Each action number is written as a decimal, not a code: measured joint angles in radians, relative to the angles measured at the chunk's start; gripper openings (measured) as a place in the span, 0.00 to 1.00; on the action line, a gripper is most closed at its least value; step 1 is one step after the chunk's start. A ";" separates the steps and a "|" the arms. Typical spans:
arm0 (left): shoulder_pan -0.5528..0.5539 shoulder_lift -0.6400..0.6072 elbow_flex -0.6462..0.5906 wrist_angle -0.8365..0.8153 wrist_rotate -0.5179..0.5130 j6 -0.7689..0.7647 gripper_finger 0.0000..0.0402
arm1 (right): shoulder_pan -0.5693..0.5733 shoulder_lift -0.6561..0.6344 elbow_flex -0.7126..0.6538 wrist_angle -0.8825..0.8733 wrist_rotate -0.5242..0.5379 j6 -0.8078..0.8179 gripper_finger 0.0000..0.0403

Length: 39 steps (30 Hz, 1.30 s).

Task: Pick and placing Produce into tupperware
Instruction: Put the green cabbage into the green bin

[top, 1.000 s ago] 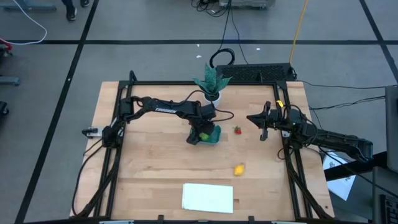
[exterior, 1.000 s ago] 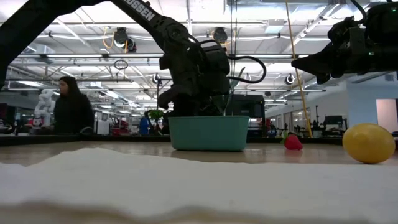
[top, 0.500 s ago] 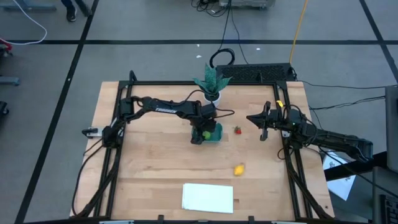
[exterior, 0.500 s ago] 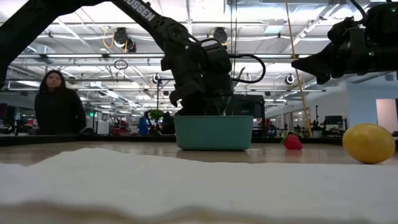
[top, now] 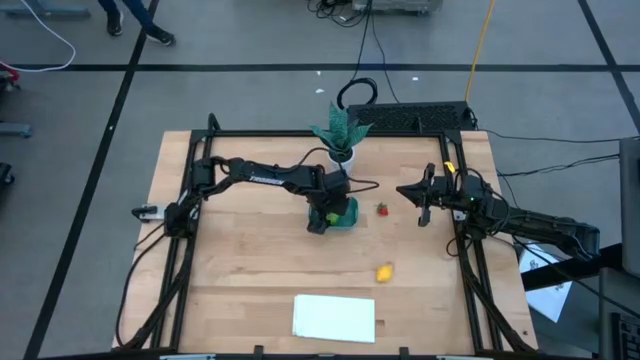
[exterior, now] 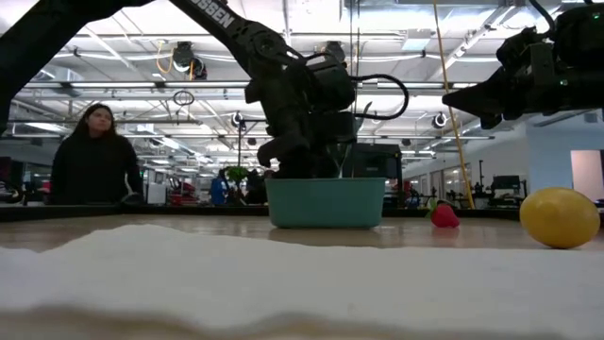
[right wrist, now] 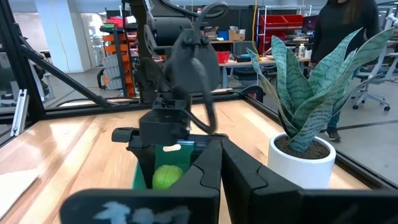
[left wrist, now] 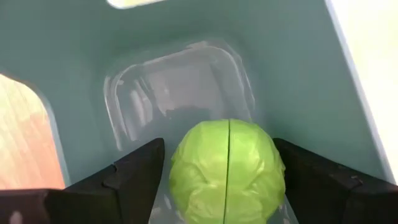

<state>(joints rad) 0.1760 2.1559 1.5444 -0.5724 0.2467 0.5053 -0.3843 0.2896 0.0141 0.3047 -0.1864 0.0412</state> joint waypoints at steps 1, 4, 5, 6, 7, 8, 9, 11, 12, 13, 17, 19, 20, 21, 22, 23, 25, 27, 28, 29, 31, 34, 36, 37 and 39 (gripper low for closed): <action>-0.004 -0.001 0.000 0.000 -0.012 0.011 0.75 | 0.000 0.000 0.000 -0.001 0.000 0.000 0.00; -0.011 -0.001 0.000 0.001 -0.017 0.028 0.74 | 0.000 0.000 0.000 -0.001 0.000 0.000 0.00; -0.013 -0.001 0.000 0.000 -0.017 0.029 0.74 | 0.000 0.000 0.000 -0.001 0.000 0.000 0.00; -0.013 -0.001 0.000 -0.001 -0.016 0.030 0.73 | 0.000 0.000 0.000 -0.001 0.000 0.000 0.00; -0.013 -0.001 0.000 -0.003 -0.013 0.033 0.72 | 0.000 0.000 0.000 -0.001 0.000 0.000 0.00; -0.013 -0.001 0.000 -0.006 -0.009 0.033 0.71 | 0.000 0.000 0.000 0.000 0.000 0.000 0.00; -0.012 -0.001 0.000 -0.008 -0.006 0.032 0.69 | 0.000 0.000 0.000 0.000 0.000 0.000 0.00; -0.012 -0.001 0.000 -0.016 -0.005 0.024 0.66 | 0.000 0.000 0.000 0.000 0.000 0.000 0.00; -0.012 -0.001 0.000 -0.017 -0.004 0.021 0.64 | 0.000 0.000 0.000 0.000 0.000 0.000 0.00; -0.012 -0.001 0.000 -0.017 -0.004 0.014 0.63 | 0.000 0.000 0.000 0.001 0.000 0.000 0.00; -0.010 -0.001 0.000 -0.015 -0.004 -0.019 0.59 | 0.000 0.000 0.000 0.001 0.000 0.000 0.00; -0.006 -0.001 0.000 -0.014 0.000 -0.043 0.60 | 0.000 0.000 0.000 0.001 0.000 0.000 0.00; -0.003 -0.001 0.000 -0.014 0.005 -0.061 0.61 | 0.000 0.000 0.000 0.001 0.000 0.000 0.00; 0.001 -0.001 0.000 -0.013 0.009 -0.081 0.62 | 0.000 0.000 0.000 0.001 0.000 0.002 0.00; 0.004 0.000 0.000 -0.012 0.010 -0.104 0.64 | 0.000 0.000 0.000 0.001 0.000 0.005 0.00; 0.007 0.000 0.000 -0.011 0.011 -0.122 0.65 | 0.000 0.000 0.000 0.001 0.000 0.010 0.00; 0.013 0.001 0.000 -0.009 0.011 -0.156 0.67 | 0.000 0.000 0.000 0.001 0.000 0.012 0.00; 0.016 0.001 0.000 -0.007 0.010 -0.181 0.68 | 0.000 0.000 0.000 0.001 0.000 0.012 0.00; 0.016 0.001 0.000 -0.007 0.010 -0.187 0.68 | 0.000 0.000 0.000 0.001 0.000 0.012 0.00; 0.016 0.001 0.000 -0.007 0.009 -0.187 0.68 | 0.000 0.000 0.000 0.001 0.000 0.012 0.00; 0.015 0.001 0.000 -0.007 0.006 -0.179 0.68 | 0.000 0.000 0.000 0.000 0.000 0.012 0.00; 0.013 0.001 0.000 -0.005 0.006 -0.159 0.68 | 0.000 0.000 0.000 0.000 0.000 0.012 0.00; 0.010 0.001 0.000 -0.001 0.006 -0.148 0.68 | 0.000 0.000 0.000 0.000 0.000 0.012 0.00; 0.009 0.001 0.000 0.000 0.006 -0.144 0.68 | 0.000 0.000 0.000 0.000 0.000 0.012 0.00; 0.009 0.001 0.000 0.007 0.006 -0.137 0.68 | 0.000 0.000 0.000 -0.001 0.000 0.012 0.00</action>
<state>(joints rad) 0.1852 2.1567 1.5440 -0.5652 0.2523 0.3680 -0.3845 0.2897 0.0143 0.3037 -0.1864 0.0528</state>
